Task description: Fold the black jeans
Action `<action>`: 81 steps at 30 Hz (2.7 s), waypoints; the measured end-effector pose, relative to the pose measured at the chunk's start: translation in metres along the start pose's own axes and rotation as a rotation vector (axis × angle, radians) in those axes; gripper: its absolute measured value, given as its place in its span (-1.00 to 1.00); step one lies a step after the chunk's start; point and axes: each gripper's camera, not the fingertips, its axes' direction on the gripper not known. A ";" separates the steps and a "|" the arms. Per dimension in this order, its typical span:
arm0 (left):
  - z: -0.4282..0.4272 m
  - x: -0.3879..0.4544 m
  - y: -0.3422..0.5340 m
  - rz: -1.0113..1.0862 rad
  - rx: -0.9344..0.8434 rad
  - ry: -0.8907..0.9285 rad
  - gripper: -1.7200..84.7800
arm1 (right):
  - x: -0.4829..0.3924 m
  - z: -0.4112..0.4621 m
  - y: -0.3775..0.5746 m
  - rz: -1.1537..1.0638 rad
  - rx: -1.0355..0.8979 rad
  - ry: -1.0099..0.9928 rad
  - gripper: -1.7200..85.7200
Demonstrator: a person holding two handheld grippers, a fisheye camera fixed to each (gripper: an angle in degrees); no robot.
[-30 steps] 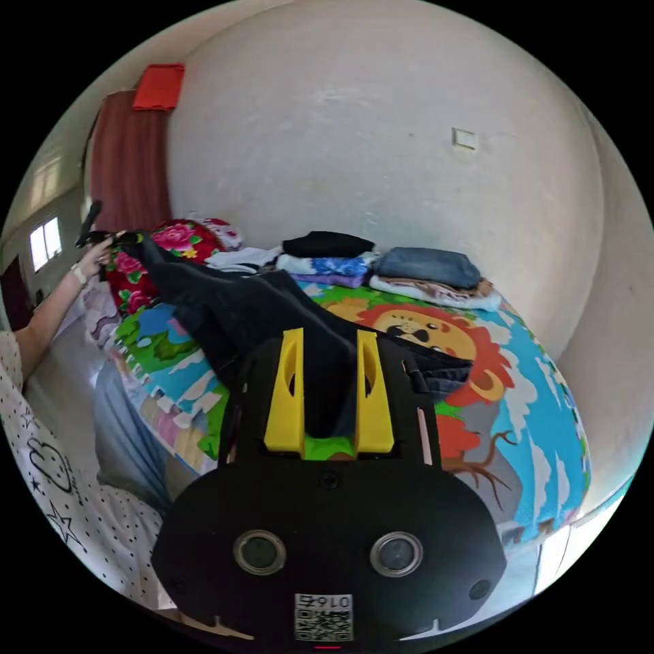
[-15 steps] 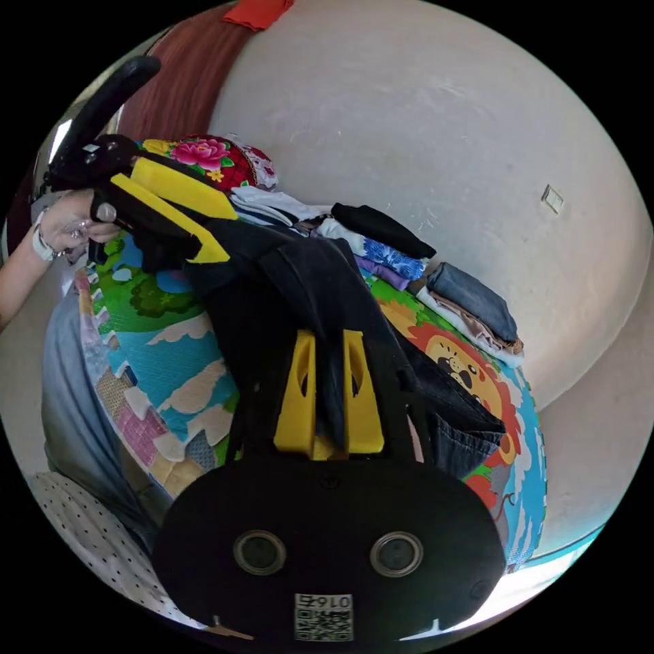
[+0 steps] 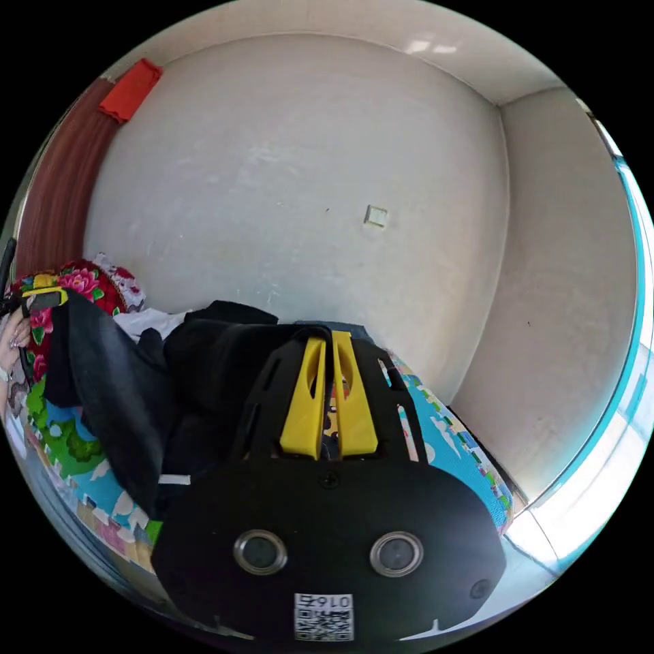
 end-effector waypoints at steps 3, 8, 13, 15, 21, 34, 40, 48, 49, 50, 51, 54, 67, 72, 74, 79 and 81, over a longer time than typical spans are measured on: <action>-0.014 -0.057 -0.019 -0.092 -0.002 -0.094 -0.97 | 0.053 0.013 -0.032 0.093 -0.005 0.019 -0.96; 0.023 -0.121 -0.015 -0.198 -0.164 -0.437 -0.93 | 0.082 0.099 -0.060 0.133 -0.195 -0.032 -0.94; 0.059 -0.166 0.035 -0.262 -0.420 -0.398 -0.75 | 0.040 0.196 -0.026 -0.070 -0.573 0.048 -0.84; 0.054 -0.164 0.047 -0.226 -0.430 -0.360 -0.72 | 0.019 0.215 -0.002 -0.164 -0.719 0.049 -0.74; 0.049 -0.065 0.086 0.063 -0.475 0.107 -0.68 | -0.062 0.133 0.018 -0.270 -0.459 -0.213 -0.74; 0.141 0.119 0.218 0.573 -0.632 0.157 -0.66 | -0.337 0.031 0.166 -1.002 -0.232 -0.613 -0.69; 0.146 0.088 0.223 0.521 -0.614 0.234 -0.81 | -0.313 0.059 0.129 -0.847 -0.323 -0.573 -0.93; 0.102 0.030 0.198 0.367 -0.431 0.612 -0.92 | -0.141 0.157 -0.004 -0.122 -0.426 -0.731 -0.93; 0.084 0.016 0.190 0.322 -0.346 0.698 -0.93 | -0.132 0.170 -0.006 -0.085 -0.453 -0.736 -0.93; 0.076 0.009 0.187 0.296 -0.308 0.736 -0.93 | -0.118 0.193 -0.008 -0.023 -0.496 -0.739 -0.92; 0.065 -0.009 0.181 0.240 -0.241 0.812 -0.94 | -0.110 0.212 -0.009 0.012 -0.529 -0.747 -0.91; 0.060 -0.051 0.179 0.070 -0.151 0.956 -0.95 | -0.103 0.244 -0.001 0.064 -0.610 -0.728 -0.88; 0.068 -0.042 0.178 0.060 -0.062 0.974 -0.94 | -0.069 -0.048 0.058 -0.381 -0.040 -0.857 -0.50; 0.071 -0.008 0.173 0.109 -0.025 1.006 -0.93 | -0.102 -0.165 0.094 -0.422 0.186 -0.844 -0.50; 0.071 0.004 0.173 0.131 -0.028 1.019 -0.93 | -0.130 -0.173 0.098 -0.497 0.144 -0.764 -0.51; 0.071 0.017 0.191 0.081 -0.049 0.971 -0.89 | -0.173 -0.167 0.086 -0.618 0.026 -0.671 -0.75; 0.067 0.014 0.202 0.052 -0.032 0.967 -0.90 | -0.159 -0.168 0.065 -0.594 -0.081 -0.674 -0.83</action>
